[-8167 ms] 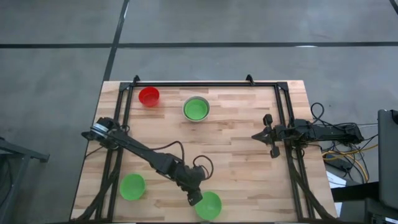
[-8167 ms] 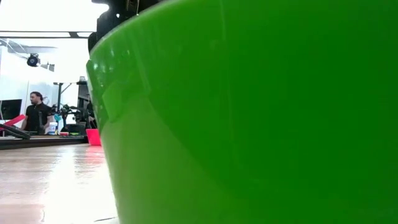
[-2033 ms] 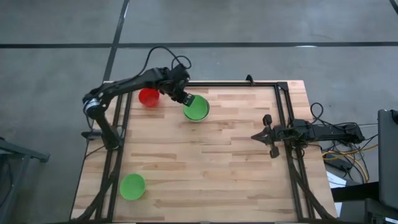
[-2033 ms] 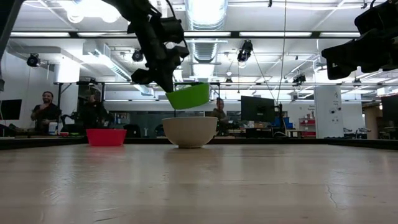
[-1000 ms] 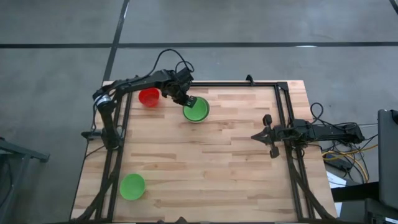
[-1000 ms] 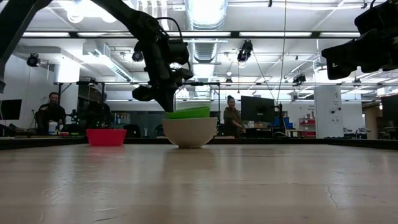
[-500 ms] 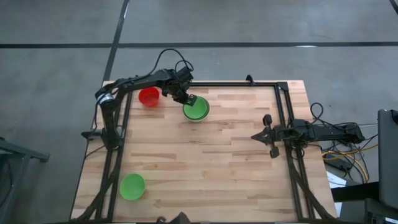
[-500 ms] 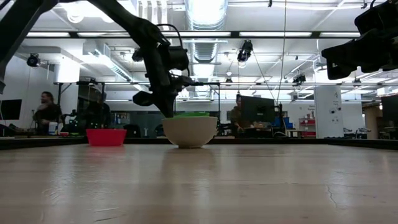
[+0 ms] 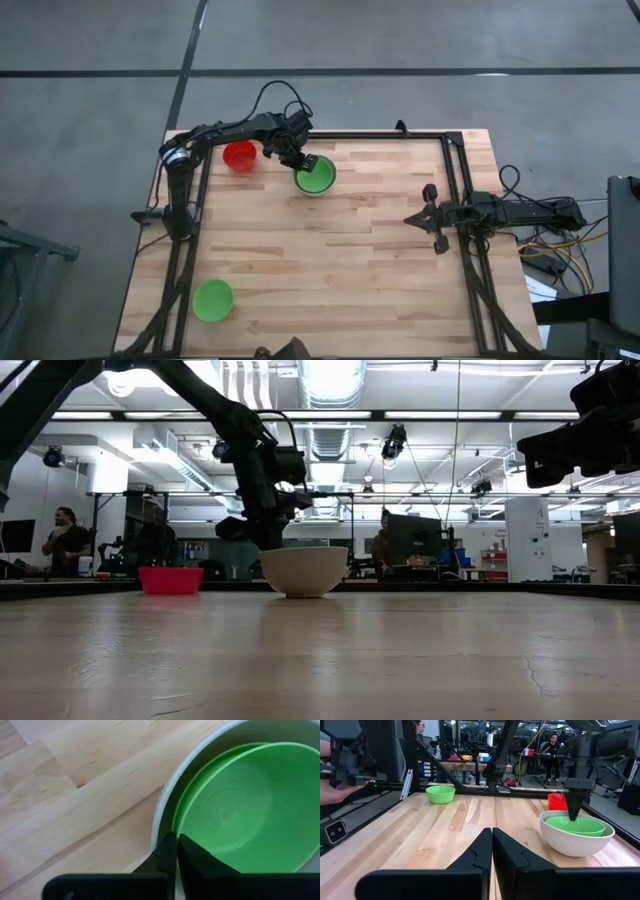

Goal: Nest bowls inside each other
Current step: Stack the bottom left green bowl on the top green bowl, then stack the bottom green bowl on the top green bowl

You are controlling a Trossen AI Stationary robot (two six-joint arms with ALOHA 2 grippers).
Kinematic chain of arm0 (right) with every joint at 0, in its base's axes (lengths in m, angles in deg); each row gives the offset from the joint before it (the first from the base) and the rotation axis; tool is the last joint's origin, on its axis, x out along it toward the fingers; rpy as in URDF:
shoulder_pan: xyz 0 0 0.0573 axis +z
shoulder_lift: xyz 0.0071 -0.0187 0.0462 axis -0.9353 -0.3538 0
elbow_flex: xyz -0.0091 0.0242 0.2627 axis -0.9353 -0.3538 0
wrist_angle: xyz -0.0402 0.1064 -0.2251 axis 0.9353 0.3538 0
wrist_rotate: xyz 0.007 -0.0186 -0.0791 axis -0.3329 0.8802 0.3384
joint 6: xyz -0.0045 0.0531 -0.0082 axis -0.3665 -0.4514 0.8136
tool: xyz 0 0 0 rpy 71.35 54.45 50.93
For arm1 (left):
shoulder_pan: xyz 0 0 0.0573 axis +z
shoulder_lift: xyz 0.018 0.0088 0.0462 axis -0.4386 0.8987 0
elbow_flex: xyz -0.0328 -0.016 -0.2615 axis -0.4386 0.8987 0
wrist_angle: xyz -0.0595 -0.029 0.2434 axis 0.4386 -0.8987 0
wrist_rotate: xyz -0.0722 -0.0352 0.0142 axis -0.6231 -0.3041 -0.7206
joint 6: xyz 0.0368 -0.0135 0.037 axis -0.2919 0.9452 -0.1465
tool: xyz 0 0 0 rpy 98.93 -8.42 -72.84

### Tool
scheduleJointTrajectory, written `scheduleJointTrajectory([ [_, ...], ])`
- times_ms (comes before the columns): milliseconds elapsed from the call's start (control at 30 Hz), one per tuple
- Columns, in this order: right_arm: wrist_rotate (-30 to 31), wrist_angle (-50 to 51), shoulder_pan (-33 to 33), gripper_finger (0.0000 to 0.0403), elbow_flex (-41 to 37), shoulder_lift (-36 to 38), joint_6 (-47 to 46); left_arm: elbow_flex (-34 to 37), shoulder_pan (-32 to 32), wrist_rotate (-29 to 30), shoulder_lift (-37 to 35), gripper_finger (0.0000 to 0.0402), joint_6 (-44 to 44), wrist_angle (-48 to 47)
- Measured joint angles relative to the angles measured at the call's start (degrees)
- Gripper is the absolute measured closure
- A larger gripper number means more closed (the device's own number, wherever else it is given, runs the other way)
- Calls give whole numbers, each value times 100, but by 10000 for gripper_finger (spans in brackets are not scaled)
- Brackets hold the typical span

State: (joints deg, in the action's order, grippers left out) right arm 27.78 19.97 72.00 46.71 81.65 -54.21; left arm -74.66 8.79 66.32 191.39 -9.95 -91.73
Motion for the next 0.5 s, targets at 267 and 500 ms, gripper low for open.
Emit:
scheduleJointTrajectory([
  [267, -1, 0, 1, 394, 0, -1, 1, -196, 9, 59, -27, 342, -64, -152],
  [500, -1, 0, 0, 394, 0, -1, -2, -549, 9, 268, -31, 322, -129, -402],
])
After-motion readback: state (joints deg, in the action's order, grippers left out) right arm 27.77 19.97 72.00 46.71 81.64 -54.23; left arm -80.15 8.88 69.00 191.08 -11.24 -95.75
